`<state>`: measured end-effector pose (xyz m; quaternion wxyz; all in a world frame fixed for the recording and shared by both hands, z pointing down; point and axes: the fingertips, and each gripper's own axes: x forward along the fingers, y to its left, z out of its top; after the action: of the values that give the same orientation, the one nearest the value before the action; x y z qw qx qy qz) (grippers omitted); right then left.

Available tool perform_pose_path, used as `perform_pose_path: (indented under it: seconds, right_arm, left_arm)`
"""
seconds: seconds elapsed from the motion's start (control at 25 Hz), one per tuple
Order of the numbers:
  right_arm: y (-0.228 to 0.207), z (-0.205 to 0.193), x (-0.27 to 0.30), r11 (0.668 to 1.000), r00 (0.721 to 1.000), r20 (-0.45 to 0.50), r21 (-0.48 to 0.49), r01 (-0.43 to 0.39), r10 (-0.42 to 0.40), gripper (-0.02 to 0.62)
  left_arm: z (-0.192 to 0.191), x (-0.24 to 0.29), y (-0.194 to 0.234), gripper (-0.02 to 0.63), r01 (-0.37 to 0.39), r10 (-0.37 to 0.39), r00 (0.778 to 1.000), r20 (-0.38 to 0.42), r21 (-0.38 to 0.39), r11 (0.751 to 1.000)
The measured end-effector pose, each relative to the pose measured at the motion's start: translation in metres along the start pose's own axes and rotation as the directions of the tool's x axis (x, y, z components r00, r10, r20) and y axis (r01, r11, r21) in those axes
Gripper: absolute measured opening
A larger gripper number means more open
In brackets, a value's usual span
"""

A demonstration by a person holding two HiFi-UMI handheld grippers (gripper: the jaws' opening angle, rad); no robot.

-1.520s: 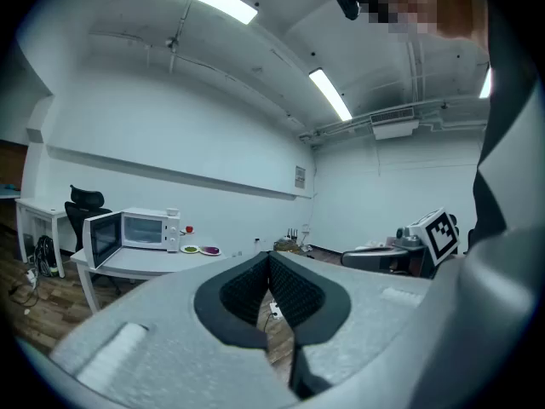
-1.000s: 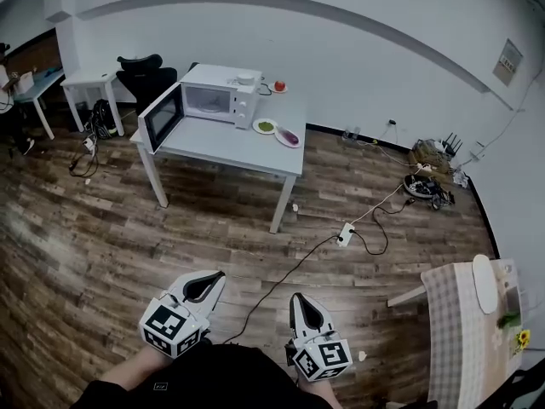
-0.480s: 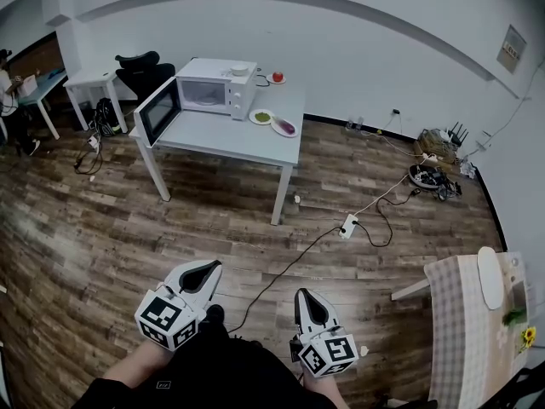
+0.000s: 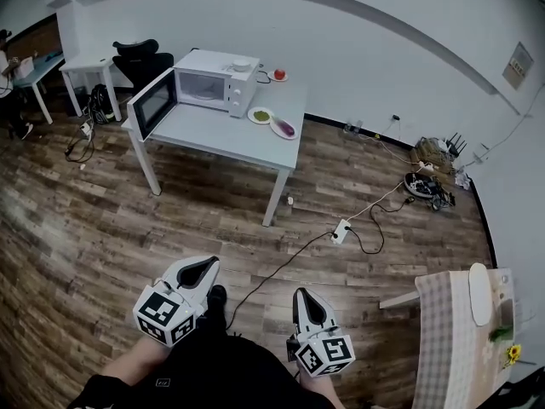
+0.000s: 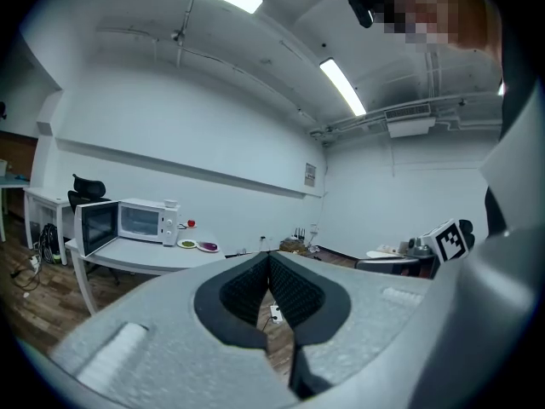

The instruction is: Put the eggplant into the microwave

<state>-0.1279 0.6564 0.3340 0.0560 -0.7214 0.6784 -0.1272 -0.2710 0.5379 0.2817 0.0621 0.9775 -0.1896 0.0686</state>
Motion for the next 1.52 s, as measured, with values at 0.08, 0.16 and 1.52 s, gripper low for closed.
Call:
perform_pose_path:
  seconds: [0.08,0.16,1.52]
  right_arm:
    - [-0.006,0.002,0.016,1.0,1.0,-0.007,-0.005,0.003,-0.003,0.015]
    - [-0.01,0.004,0.036,1.0,1.0,-0.013,-0.006,0.002,-0.002,0.015]
    - [-0.024,0.044,0.359,0.998,0.996,-0.073,-0.003,-0.056,0.055,0.015]
  left_arm:
    - [0.003,0.012,0.013,0.008,0.001,-0.001,1.0,0.008,-0.003,1.0]
    - [0.007,0.025,0.029,0.008,0.001,-0.001,1.0,0.014,-0.005,1.0]
    - [0.051,0.178,0.293,0.008,-0.007,0.007,1.0,-0.014,-0.015,1.0]
